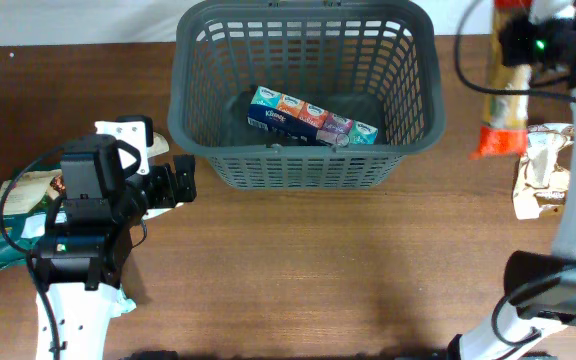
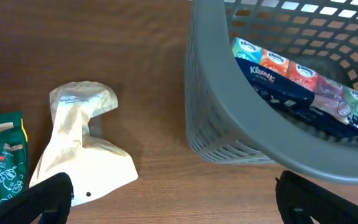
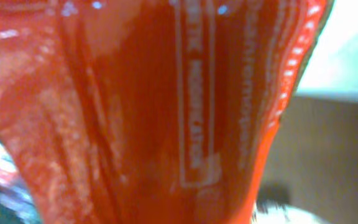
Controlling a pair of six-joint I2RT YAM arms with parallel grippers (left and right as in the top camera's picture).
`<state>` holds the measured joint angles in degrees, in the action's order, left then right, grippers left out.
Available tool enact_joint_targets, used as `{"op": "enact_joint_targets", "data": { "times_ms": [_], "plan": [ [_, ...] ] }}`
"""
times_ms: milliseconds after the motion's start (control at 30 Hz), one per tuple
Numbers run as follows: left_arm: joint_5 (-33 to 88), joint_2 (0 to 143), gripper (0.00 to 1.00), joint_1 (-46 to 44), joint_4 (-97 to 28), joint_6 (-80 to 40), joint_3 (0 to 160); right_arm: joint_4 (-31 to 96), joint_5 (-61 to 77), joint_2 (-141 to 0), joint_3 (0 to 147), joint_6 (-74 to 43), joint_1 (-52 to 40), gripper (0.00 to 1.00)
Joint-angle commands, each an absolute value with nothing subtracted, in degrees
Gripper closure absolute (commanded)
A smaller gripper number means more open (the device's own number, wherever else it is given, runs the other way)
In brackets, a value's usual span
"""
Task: Pack container
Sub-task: 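Lift the spaghetti pack with the right gripper into the basket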
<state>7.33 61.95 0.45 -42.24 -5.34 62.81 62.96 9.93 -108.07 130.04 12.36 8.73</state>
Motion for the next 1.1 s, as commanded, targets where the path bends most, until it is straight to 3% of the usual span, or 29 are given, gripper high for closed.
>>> {"op": "enact_joint_targets", "data": {
  "times_ms": [0,267,533,767,1067],
  "plan": [
    [8.14,62.19,0.01,0.54,-42.09,-4.21,63.48,60.2,11.66,-104.6,139.24,13.5,3.29,0.96],
    [8.12,62.19,0.01,0.54,-42.09,-4.19,63.48,57.17,12.47,-104.6,149.99,13.47,-5.23,0.96],
    [7.53,62.19,0.01,0.54,-42.11,-4.19,63.48,56.88,18.79,-104.95,151.13,13.45,-11.16,0.96],
    [7.51,62.19,0.01,0.54,-42.11,-4.19,63.48,65.95,18.92,-108.86,147.96,13.69,-16.88,0.96],
    [7.55,62.19,0.01,0.54,-42.11,-4.16,63.48,79.75,18.87,-114.59,147.72,22.81,-20.58,0.96]
  ]
}}
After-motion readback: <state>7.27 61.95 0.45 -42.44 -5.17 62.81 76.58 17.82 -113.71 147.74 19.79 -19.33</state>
